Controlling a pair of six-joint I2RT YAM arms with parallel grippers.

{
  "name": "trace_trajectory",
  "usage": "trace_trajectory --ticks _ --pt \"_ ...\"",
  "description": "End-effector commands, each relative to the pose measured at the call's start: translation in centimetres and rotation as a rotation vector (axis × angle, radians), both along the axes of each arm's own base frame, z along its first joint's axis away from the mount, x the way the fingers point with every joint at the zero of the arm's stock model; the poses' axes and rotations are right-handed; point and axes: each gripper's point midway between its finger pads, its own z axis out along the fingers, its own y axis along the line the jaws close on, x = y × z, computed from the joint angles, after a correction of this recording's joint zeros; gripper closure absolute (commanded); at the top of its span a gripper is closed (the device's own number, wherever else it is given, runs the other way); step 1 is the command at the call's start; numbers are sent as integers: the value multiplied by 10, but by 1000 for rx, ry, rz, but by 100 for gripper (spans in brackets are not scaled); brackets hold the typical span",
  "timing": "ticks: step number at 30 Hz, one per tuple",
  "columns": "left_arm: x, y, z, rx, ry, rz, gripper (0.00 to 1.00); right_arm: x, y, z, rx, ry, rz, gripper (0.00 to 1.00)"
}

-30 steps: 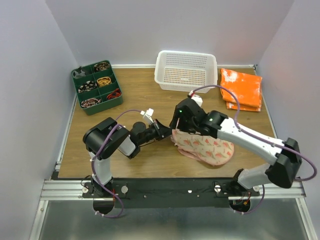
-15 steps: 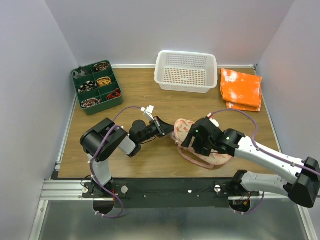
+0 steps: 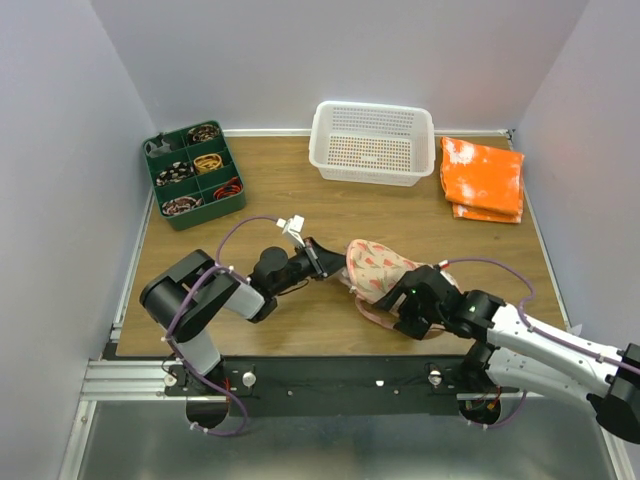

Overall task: Place the bra in the laundry bag and zip it closed
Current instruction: Zip the zipper on the laundry bag.

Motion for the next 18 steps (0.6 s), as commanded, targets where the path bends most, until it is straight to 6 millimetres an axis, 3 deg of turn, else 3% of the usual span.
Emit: trace_trajectory --ticks 1,9,14,18 --pt "-7 10 -6 43 -15 42 100 28 -12 11 -8 -86 -162 17" --pt "-18 23 -13 73 10 80 100 55 -25 22 -39 -195 -254 17" --pt "-30 26 -17 112 15 76 100 68 -24 1 -88 -157 -209 17" --pt "-40 30 -23 139 27 80 100 90 -18 1 -116 -180 -168 17"
